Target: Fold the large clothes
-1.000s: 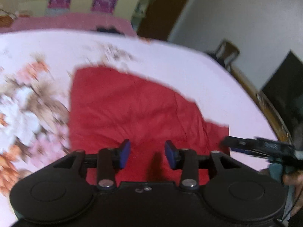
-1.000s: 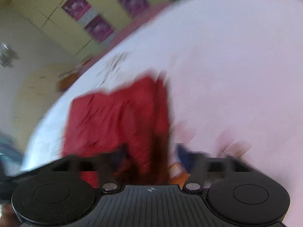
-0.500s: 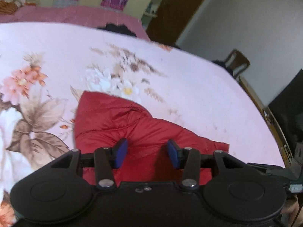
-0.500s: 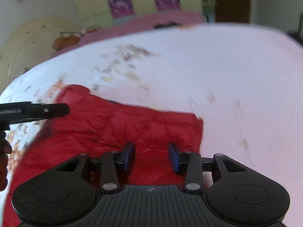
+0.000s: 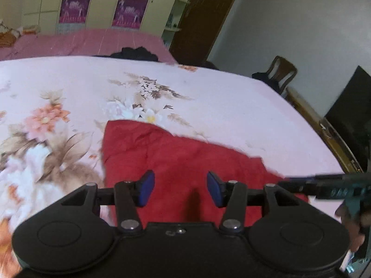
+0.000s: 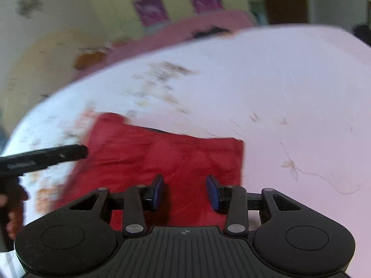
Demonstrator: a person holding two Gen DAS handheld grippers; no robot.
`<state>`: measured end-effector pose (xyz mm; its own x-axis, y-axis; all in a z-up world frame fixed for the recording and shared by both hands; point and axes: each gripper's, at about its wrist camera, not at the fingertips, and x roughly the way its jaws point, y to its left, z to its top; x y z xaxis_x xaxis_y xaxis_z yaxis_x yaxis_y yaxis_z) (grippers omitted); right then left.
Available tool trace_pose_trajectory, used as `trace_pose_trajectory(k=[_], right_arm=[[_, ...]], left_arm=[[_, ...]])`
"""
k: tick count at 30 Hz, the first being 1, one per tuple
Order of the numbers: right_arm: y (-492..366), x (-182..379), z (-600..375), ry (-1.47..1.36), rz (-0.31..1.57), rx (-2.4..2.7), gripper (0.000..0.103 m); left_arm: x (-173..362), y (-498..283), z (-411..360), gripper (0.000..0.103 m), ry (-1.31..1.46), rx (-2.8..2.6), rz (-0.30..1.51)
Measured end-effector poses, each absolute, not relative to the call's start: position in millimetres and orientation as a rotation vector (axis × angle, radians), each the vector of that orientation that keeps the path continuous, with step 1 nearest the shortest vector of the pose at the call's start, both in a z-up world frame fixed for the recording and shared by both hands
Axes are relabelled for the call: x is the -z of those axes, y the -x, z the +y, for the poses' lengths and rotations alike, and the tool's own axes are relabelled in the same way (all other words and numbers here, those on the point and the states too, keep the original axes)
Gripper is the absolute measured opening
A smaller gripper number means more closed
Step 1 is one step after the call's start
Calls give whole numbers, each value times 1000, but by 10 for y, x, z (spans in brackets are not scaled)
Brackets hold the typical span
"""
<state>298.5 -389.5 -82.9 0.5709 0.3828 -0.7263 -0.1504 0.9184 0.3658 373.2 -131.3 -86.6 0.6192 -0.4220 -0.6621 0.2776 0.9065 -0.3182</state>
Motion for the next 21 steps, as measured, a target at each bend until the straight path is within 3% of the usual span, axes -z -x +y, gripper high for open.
trace_pose_trajectory(k=[6,13,17,21], right_arm=[[-2341,647,-3747,-177,882,-407,40],[-2485,924,-3719,-78,847,-170,40],[-2289,587,-3885,-179,799,-307,40],[-2098,653,-3648,-47,829,-375,40]], left_arm=[[849,-2822,-1307,41,197,448,816],[1009,-2747,-1414,39,225,378,833],[830,-2610,-1404,39,220,388,796],[925,-2542,-1447,39,199,382,827]])
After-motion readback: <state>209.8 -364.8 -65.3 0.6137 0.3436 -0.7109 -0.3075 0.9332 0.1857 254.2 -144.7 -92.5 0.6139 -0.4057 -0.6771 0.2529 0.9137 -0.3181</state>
